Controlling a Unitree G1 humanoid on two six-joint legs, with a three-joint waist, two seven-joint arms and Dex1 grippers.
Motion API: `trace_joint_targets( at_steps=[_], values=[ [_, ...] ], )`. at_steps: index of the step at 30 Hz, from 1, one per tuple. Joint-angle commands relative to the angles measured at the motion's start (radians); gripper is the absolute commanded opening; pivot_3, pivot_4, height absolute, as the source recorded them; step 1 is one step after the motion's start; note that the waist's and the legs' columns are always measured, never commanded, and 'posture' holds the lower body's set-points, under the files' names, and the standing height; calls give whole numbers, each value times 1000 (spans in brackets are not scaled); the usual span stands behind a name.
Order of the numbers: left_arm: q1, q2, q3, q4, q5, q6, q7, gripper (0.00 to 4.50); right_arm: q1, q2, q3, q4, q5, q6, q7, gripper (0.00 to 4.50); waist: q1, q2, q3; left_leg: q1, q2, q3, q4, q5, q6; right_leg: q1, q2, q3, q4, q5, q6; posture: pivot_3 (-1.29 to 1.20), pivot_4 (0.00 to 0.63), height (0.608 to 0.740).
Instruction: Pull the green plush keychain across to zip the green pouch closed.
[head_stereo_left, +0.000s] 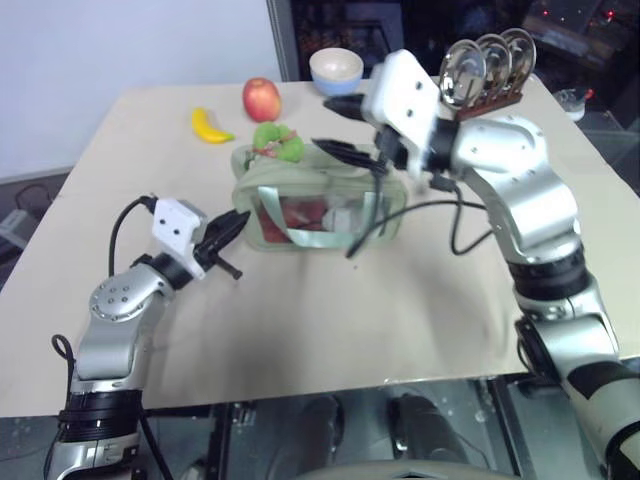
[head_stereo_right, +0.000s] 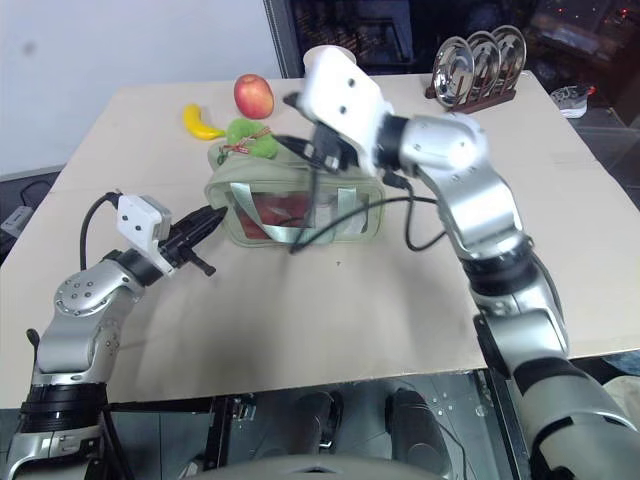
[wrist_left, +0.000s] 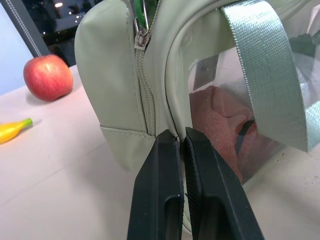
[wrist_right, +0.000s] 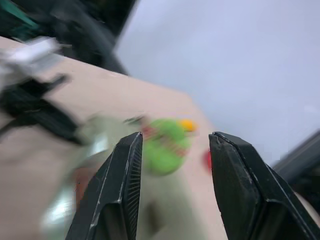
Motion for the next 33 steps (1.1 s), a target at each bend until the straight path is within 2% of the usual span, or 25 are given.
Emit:
trace_joint_targets(
  at_steps=[1, 3, 5, 14, 21, 22, 24, 29, 30, 33],
  values=[
    [-12, 3, 4, -26, 24, -42, -9, 0, -82, 106, -7, 179, 2, 39, -76, 2383, 0, 0, 0, 0, 0, 0, 0, 0, 0, 0, 0, 0, 0, 0, 0, 0, 150, 740],
    [-13, 0, 3, -25, 32, -46, -11, 0, -113, 155, -27, 255, 12, 67, -103, 3016, 0, 0, 0, -1, 0, 1, 0, 0, 0, 0, 0, 0, 0, 0, 0, 0, 150, 740],
    [-9, -3, 0, -29, 41, -54, -12, 0, -140, 198, -44, 314, 23, 105, -131, 3875, 2, 0, 0, -1, 0, 1, 0, 0, 0, -1, 0, 0, -1, 0, 0, 0, 150, 740],
    [18, -15, 0, -50, 50, -64, -10, 0, -201, 255, -72, 475, 51, 180, -151, 3875, 0, 0, 0, -2, 0, 0, -1, 0, 0, -1, 0, 0, -2, 0, 0, 0, 150, 740],
    [30, -20, -3, -57, 62, -78, -8, 0, -250, 282, -88, 640, 40, 154, -163, 3875, -1, 1, 0, -2, 0, 1, -2, 0, 0, -1, 0, 0, -2, 0, 0, 0, 150, 740],
    [31, -21, -4, -56, 64, -81, -7, 0, -256, 286, -91, 654, 41, 150, -162, 3383, -1, 1, 0, -2, 0, 1, -2, 0, 0, -1, 0, 0, -2, 0, 0, 0, 150, 740],
    [34, -23, -5, -56, 67, -86, -4, 0, -262, 291, -94, 663, 46, 146, -151, 2677, -2, 1, 0, -2, 0, 1, -2, 0, 0, -1, 0, 0, -2, 0, 0, 0, 150, 740],
    [38, -34, -4, -54, 67, -88, 6, 0, -255, 288, -97, 627, 52, 123, -133, 354, -2, 1, 0, -2, 0, 1, -2, 0, 0, -1, 0, 0, -2, 0, 0, 0, 150, 740],
    [37, -35, -4, -51, 67, -88, 8, 0, -251, 283, -98, 612, 52, 117, -131, 144, -2, 1, 0, -2, 0, 1, -2, 0, 0, -1, 0, 0, -2, 0, 0, 0, 150, 740],
    [35, -39, -6, -44, 70, -90, 10, 0, -244, 272, -114, 576, 60, 103, -129, 144, -2, 1, 0, -2, 0, 1, -2, 0, 0, -1, 0, 0, -2, 0, 0, 0, 150, 740]
  ],
)
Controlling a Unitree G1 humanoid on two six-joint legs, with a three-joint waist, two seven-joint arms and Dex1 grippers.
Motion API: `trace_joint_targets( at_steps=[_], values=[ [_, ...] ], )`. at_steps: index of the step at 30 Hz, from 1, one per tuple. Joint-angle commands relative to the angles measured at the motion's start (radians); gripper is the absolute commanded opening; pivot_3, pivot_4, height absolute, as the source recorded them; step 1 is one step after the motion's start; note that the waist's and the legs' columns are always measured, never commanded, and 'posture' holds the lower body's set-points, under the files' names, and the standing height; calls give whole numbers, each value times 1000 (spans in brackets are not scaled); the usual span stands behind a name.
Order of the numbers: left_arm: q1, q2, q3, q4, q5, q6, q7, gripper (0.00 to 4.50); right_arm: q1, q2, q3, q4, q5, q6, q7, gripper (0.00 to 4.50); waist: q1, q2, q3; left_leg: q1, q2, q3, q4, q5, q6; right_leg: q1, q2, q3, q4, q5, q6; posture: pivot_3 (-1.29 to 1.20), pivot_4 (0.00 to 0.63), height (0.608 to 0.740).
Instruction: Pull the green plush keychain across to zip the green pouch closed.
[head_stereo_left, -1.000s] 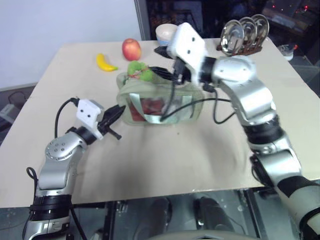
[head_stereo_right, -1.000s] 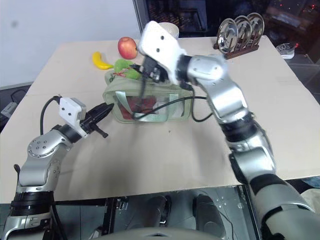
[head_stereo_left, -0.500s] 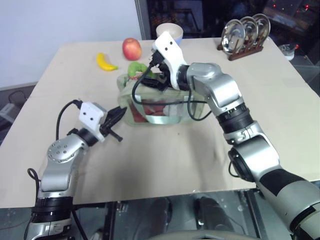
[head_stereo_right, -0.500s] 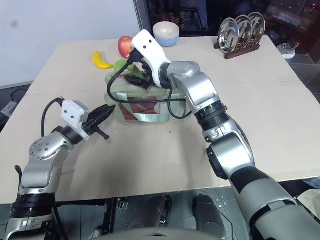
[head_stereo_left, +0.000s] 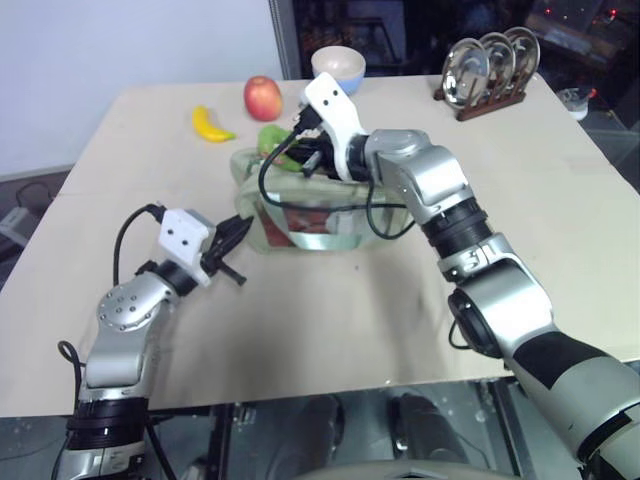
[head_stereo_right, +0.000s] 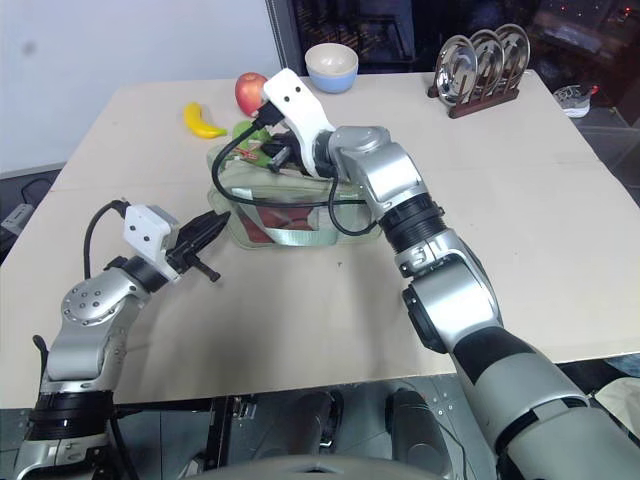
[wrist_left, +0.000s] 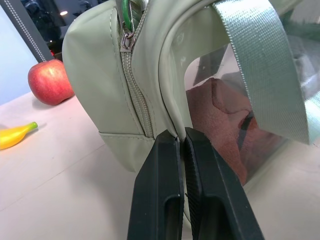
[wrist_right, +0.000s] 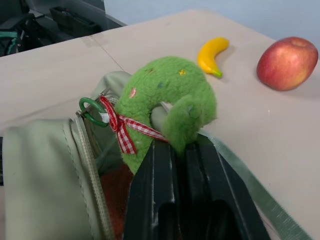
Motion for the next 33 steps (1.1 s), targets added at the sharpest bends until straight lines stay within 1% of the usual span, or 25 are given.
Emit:
trace_joint_targets(
  at_steps=[1, 6, 11, 12, 15, 19, 20, 23, 24, 25, 27, 28, 29, 33],
  values=[
    [-1, -2, 1, -32, 8, -14, 2, 0, -18, -18, -48, -103, 29, -33, 1, 144, 0, 0, 0, 0, 0, 0, 0, 0, 0, 0, 0, 0, 0, 0, 0, 0, 150, 740],
    [-5, -4, 0, -2, 31, 4, 32, 0, -28, -50, -125, -198, 97, 2, -15, 144, -1, 0, 0, -1, 0, 0, 0, 0, 0, -1, 0, 0, 0, 0, 0, 0, 150, 740],
    [-23, -26, 15, 23, 11, 52, 80, 0, -26, -86, -138, -266, 117, 27, -22, 144, -7, 0, 0, -2, 0, 0, 0, 0, 0, -2, 0, 0, 1, 0, 0, 0, 150, 740],
    [-29, -30, 14, 24, 8, 58, 84, 0, -24, -94, -127, -274, 112, 23, -19, 144, -8, 0, 0, -2, 0, 0, 0, 0, 0, -2, 0, 0, 1, 0, 0, 0, 150, 740],
    [-53, -51, 6, 6, -16, 90, 94, 0, 9, -116, -28, -300, 40, -36, 5, 144, -19, 0, 0, -2, 0, 1, 0, 0, 0, -2, 0, 0, 1, 0, 0, 0, 150, 740],
    [-69, -68, -2, -33, -32, 132, 102, 0, 51, -99, 51, -327, 16, -39, 29, 144, -27, 0, 0, -2, 0, 2, 0, 0, 0, -3, 1, 1, 2, 0, 0, 0, 150, 740],
    [-70, -71, -5, -46, -34, 144, 104, 0, 60, -94, 69, -329, 13, -34, 45, 144, -27, 0, 0, -2, 0, 3, 0, 0, 0, -4, 1, 1, 2, 0, 0, 0, 150, 740],
    [-65, -82, -13, -110, -56, 198, 115, 0, 78, -89, 113, -346, 50, -3, 151, 144, -26, 0, 0, -3, 1, 3, 0, 0, 0, -5, 1, 2, 4, 0, 0, 0, 150, 740],
    [-60, -85, -16, -137, -62, 219, 122, 0, 76, -85, 113, -340, 53, 0, 158, 451, -26, 0, 0, -3, 1, 3, 0, 0, 0, -5, 1, 2, 4, 0, 0, 0, 150, 740],
    [-55, -89, -19, -163, -67, 239, 129, 0, 73, -82, 114, -324, 47, -9, 161, 872, -25, 0, 0, -3, 1, 3, 0, 0, 0, -6, 1, 2, 4, 0, 0, 0, 150, 740],
    [-47, -96, -23, -201, -71, 270, 142, 0, 64, -71, 112, -269, 19, -45, 137, 1462, -23, 0, 0, -3, 1, 3, 0, 0, 0, -5, 1, 2, 4, 0, 0, 0, 150, 740],
    [-40, -98, -23, -215, -72, 280, 146, 0, 60, -62, 104, -243, 9, -57, 113, 1993, -22, 0, 0, -3, 1, 3, 0, 0, 0, -5, 1, 2, 4, 0, 0, 0, 150, 740],
    [-34, -100, -21, -226, -71, 289, 149, 0, 59, -57, 99, -227, 1, -68, 100, 2403, -22, 0, 0, -3, 1, 3, 0, 0, 0, -5, 1, 2, 4, 0, 0, 0, 150, 740],
    [-17, -101, -13, -243, -67, 308, 157, 0, 62, -48, 94, -192, -24, -117, 68, 2403, -21, 0, 0, -3, 1, 4, 0, 0, 0, -5, 1, 2, 5, 0, 0, 0, 150, 740]
  ],
)
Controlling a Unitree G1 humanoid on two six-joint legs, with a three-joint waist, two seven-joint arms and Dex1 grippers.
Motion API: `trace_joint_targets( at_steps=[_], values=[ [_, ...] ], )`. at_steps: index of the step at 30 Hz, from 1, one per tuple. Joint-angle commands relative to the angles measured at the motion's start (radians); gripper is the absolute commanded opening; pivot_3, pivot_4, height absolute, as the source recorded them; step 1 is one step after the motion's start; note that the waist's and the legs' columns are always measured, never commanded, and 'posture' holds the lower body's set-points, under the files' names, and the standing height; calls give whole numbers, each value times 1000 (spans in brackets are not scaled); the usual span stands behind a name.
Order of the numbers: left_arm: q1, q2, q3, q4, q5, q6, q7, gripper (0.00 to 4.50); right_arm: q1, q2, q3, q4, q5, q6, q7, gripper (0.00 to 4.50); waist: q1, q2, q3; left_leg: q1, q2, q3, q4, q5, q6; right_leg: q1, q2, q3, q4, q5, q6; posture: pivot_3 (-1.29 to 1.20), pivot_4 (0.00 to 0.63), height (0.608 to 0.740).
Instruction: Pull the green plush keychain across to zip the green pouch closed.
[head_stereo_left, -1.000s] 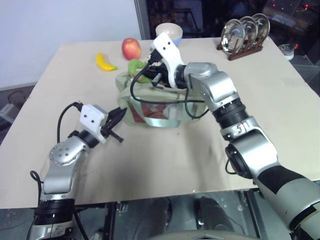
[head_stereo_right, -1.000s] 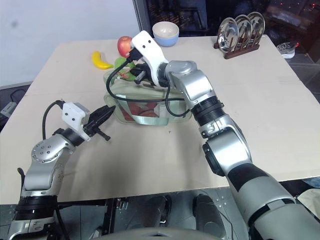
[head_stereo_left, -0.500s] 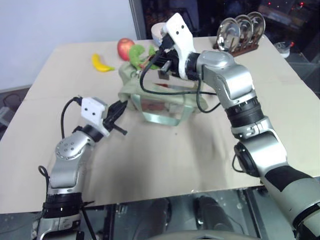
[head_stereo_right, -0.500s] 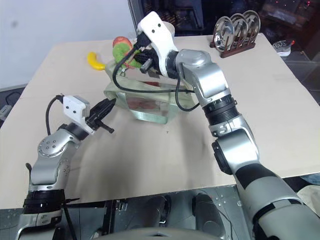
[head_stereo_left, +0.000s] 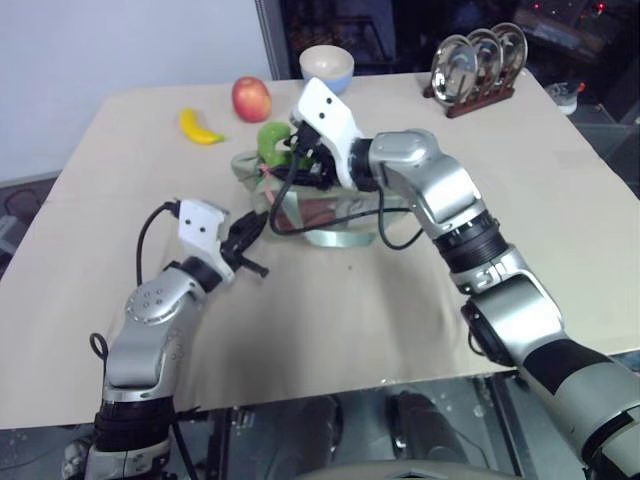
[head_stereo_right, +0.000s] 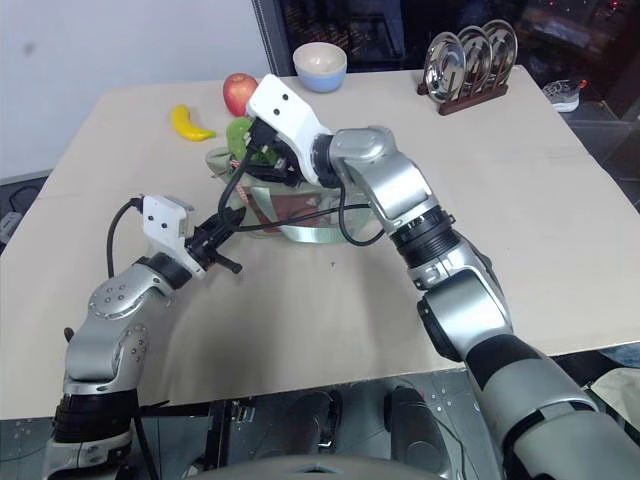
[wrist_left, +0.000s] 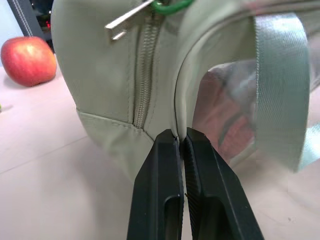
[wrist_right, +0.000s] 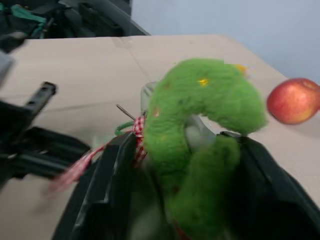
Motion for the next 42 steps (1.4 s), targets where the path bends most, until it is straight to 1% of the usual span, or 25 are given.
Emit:
trace_joint_targets(
  at_steps=[1, 6, 13, 20, 25, 30, 34, 38, 42],
  values=[
    [4, 1, 11, -60, -15, 3, 4, 0, -23, 11, -19, 12, -23, -64, -31, 2403, 0, 0, 0, 0, 0, 0, 0, 0, 0, 0, 0, 0, 0, 0, 0, 0, 150, 740],
    [1, 0, 21, -54, -16, 9, 4, 0, -27, 2, -29, 18, -34, -83, -42, 2403, 0, 0, 0, 0, 0, 1, 0, 0, 0, 0, 0, 0, 0, 0, 0, 0, 150, 740],
    [-13, -5, 26, -28, -17, 14, 10, 0, -21, -29, -70, -31, -4, -28, -28, 2403, 0, 0, 0, 0, 0, 0, 0, 0, 0, 0, 0, 0, 0, 0, 0, 0, 150, 740],
    [-33, -3, 34, -5, -19, 20, 9, 0, -6, -23, -97, -66, 21, 15, -39, 2403, -1, 0, 0, 0, 0, 1, 0, 0, 0, 0, 0, 1, 0, 0, 0, 0, 150, 740],
    [-45, 0, 29, -1, -14, 16, 3, 0, -1, -2, -92, -12, 9, 4, -62, 2403, 0, 0, 0, 0, 0, 1, 0, 0, 0, 0, 0, 1, 1, 0, 0, 0, 150, 740],
    [-41, 4, 17, -11, 9, -1, -5, 0, -33, 12, -119, 50, 23, 63, -90, 2403, 0, 0, 0, 0, 0, 1, 0, 0, 0, 0, 0, 1, 1, 0, 0, 0, 150, 740],
    [-29, -1, 8, -24, 22, -9, -5, 0, -52, 10, -126, 72, 14, 74, -101, 2403, 0, 0, 0, 0, 0, 1, 0, 0, 0, 0, 0, 1, 1, 0, 0, 0, 150, 740],
    [-15, -5, 5, -30, 27, -18, -4, 0, -78, 33, -188, 58, 86, 137, -98, 2403, 0, 0, 0, 0, 0, 1, 0, 0, 0, 0, 0, 1, 1, 0, 0, 0, 150, 740],
    [-11, -2, 2, -24, 30, -28, -5, 0, -86, 57, -210, 37, 131, 202, -85, 2403, 0, 0, 0, 1, 0, 1, 0, 0, 0, 0, 0, 1, 1, 0, 0, 0, 150, 740]
  ],
)
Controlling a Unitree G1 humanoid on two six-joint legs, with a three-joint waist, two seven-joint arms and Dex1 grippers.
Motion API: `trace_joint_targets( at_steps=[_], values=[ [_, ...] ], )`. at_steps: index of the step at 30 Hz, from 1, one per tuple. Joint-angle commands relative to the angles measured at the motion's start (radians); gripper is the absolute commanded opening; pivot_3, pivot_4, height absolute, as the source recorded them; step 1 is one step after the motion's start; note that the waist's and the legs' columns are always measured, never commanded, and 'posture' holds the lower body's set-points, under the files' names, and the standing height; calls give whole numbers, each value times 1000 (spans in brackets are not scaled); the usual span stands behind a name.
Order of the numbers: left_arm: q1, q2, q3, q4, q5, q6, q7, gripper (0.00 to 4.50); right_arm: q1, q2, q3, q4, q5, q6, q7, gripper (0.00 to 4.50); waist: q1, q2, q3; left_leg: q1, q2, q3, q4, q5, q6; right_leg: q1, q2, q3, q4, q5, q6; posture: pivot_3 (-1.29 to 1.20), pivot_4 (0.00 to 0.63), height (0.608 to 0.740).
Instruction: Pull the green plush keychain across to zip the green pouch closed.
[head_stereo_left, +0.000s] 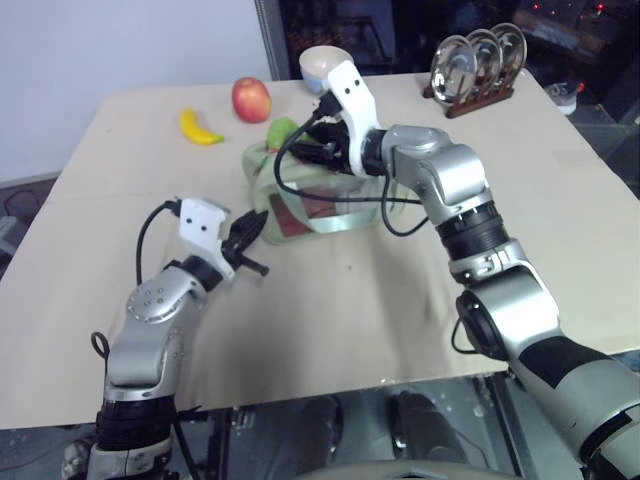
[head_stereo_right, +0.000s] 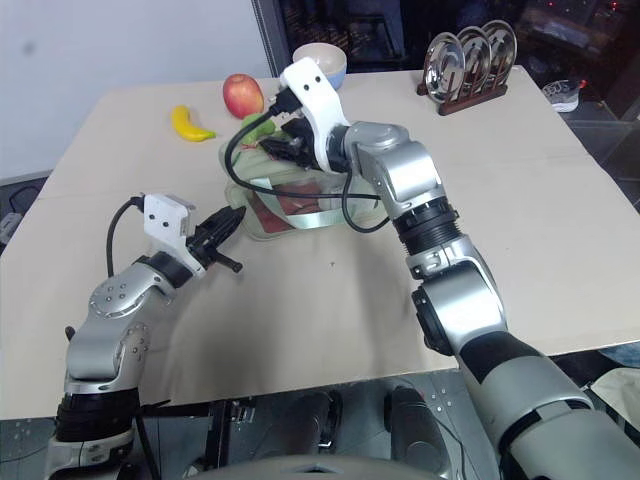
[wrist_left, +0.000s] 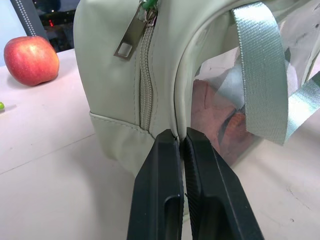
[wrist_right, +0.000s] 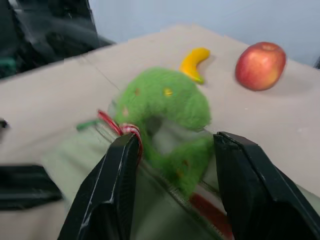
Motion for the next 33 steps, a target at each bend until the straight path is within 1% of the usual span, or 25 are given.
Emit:
trace_joint_targets(
  at_steps=[1, 13, 21, 22, 24, 26, 27, 29, 33],
  values=[
    [0, 6, 0, -30, 9, -27, -5, 0, -39, 27, -27, -45, 50, 44, 1, 2403, 0, 0, 0, 0, 0, 0, 0, 0, 0, 0, 0, 0, 0, 0, 0, 0, 150, 740],
    [5, 2, -7, -28, 18, -38, -7, 0, -66, 102, -57, -17, 96, 107, -73, 2403, 0, 0, 0, 0, 0, 0, 0, 0, 0, 0, 0, 0, 0, 0, 0, 0, 150, 740],
    [3, -10, -24, -20, 38, -51, -1, 0, -101, 140, -103, 85, 92, 59, -163, 2403, 0, 0, 0, 0, 0, 0, 0, 0, 0, -1, 0, 0, 0, 0, 0, 0, 150, 740],
    [4, -12, -26, -19, 42, -54, 0, 0, -105, 143, -106, 90, 93, 55, -165, 1882, 0, 0, 0, 0, 0, 0, 0, 0, 0, -1, 0, 0, 0, 0, 0, 0, 150, 740],
    [5, -14, -28, -16, 48, -57, 0, 0, -108, 146, -106, 98, 92, 51, -166, 1192, 0, 0, 0, 0, 0, 0, 0, 0, 0, -1, 0, 0, 0, 0, 0, 0, 150, 740],
    [4, -16, -29, -11, 53, -60, 2, 0, -107, 149, -95, 103, 82, 40, -164, 134, 0, 0, 0, 0, 0, 0, 0, 0, 0, -1, 0, 0, 0, 0, 0, 0, 150, 740],
    [4, -16, -29, -9, 55, -61, 3, 0, -107, 150, -92, 104, 78, 30, -167, 53, 0, 0, 0, 0, 0, 0, 0, 0, 0, -1, 0, 0, 0, 0, 0, 0, 150, 740],
    [2, -19, -29, -5, 57, -61, 7, 0, -108, 152, -101, 102, 79, 12, -173, 53, 0, 0, 0, 0, 0, 0, 0, 0, 0, -1, 0, 0, 1, 0, 0, 0, 150, 740],
    [3, -40, -17, 8, 49, -40, 30, 0, -103, 144, -136, 7, 140, 35, -144, 53, 1, 0, 0, 0, 0, 0, 0, 0, 0, -1, 0, 0, 1, 0, 0, 0, 150, 740]
  ],
)
